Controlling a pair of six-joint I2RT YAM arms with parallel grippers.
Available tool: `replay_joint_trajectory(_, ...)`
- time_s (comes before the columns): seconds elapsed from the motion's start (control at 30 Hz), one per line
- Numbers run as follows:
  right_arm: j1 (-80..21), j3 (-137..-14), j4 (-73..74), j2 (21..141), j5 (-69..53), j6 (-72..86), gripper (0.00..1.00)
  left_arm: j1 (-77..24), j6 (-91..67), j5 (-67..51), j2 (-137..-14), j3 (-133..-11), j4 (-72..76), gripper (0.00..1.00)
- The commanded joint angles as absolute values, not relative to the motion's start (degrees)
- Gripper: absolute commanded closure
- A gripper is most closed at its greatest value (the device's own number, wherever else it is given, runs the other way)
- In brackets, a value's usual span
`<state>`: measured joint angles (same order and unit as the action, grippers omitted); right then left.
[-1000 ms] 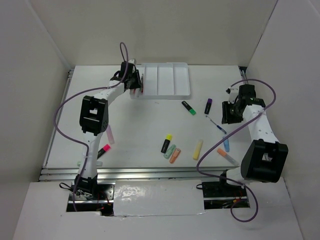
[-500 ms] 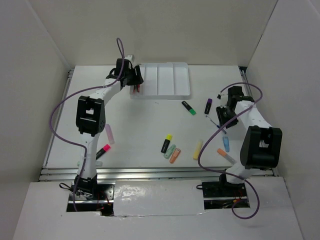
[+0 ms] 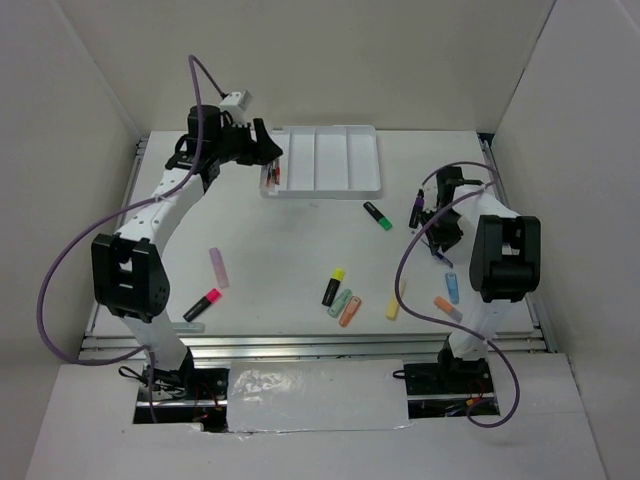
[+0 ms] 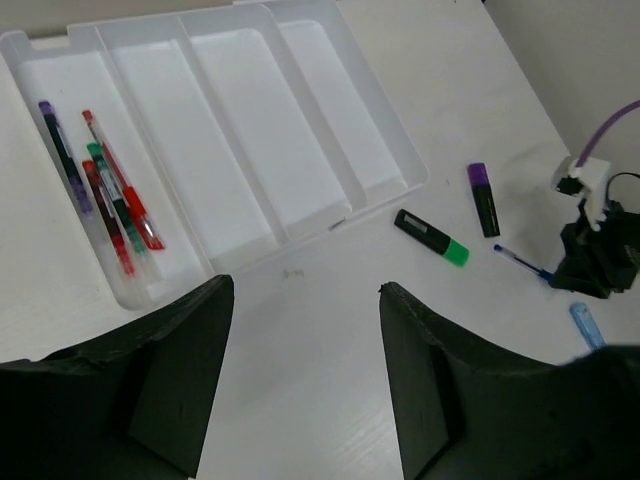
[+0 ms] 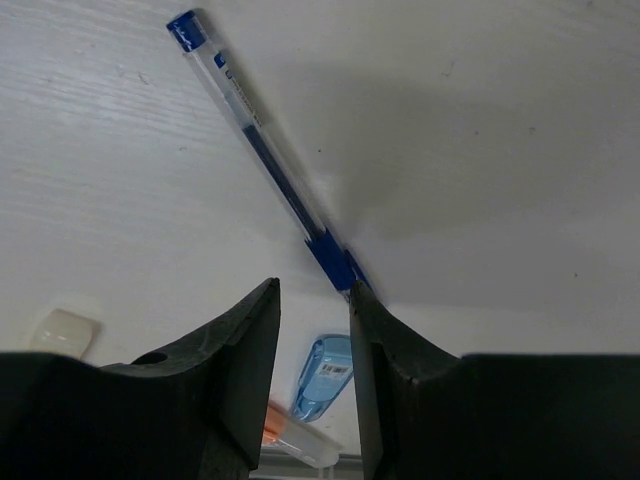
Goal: Sort the stationery into containers
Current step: Pick up the pen from the center of the board.
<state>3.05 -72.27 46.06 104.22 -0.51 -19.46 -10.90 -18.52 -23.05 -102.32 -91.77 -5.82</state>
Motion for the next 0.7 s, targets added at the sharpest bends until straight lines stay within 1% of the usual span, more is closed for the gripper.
replay_joint_trajectory(0.0,2.1,-74.5,45.8,106.5,2.2,-21.7,0.59,-8.8,-21.1,-27.0,-98.1,-88.2,-4.0,0.28)
replay_joint_trajectory(0.1,2.1,-75.0,46.3,108.5,2.4,-22.2,0.62,-7.0,-24.0,-28.6,-95.5,-85.8,-2.7,0.28)
replay_joint_trajectory(0.23,2.2,-75.3,46.9,111.5,2.8,-22.9,0.69,-6.1,-26.2,-29.8,-92.5,-82.2,-1.7,0.28)
replay_joint_trajectory(0.27,2.2,-75.1,46.8,112.1,3.1,-23.0,0.73,-5.7,-26.5,-30.0,-92.0,-81.6,-1.6,0.28)
replay_joint_trajectory(0.3,2.2,-75.0,46.6,112.2,3.2,-23.4,0.80,-5.5,-27.2,-30.1,-91.5,-81.0,-1.0,0.28)
replay_joint_trajectory(0.4,1.8,-74.5,47.2,110.0,1.0,-23.6,0.94,-3.8,-31.4,-31.8,-89.7,-78.4,1.4,0.28)
replay_joint_trajectory(0.43,1.6,-74.8,47.6,108.7,0.4,-23.5,0.95,-3.5,-33.7,-32.6,-89.4,-76.7,1.8,0.28)
replay_joint_trajectory(0.5,0.8,-75.2,48.4,104.4,-4.4,-22.6,0.99,-3.1,-35.9,-34.4,-87.8,-74.7,2.9,0.29)
replay_joint_trajectory(0.57,-1.6,-75.8,49.0,101.0,-12.1,-20.7,1.00,-3.6,-38.9,-35.6,-86.1,-70.8,5.3,0.30)
replay_joint_trajectory(0.6,-3.4,-75.4,47.9,97.5,-18.4,-19.5,1.00,-4.0,-40.0,-36.8,-85.4,-67.8,6.4,0.30)
replay_joint_trajectory(0.67,-5.3,-75.0,46.4,94.2,-25.5,-15.6,1.00,-5.3,-43.7,-37.7,-83.8,-64.7,10.3,0.30)
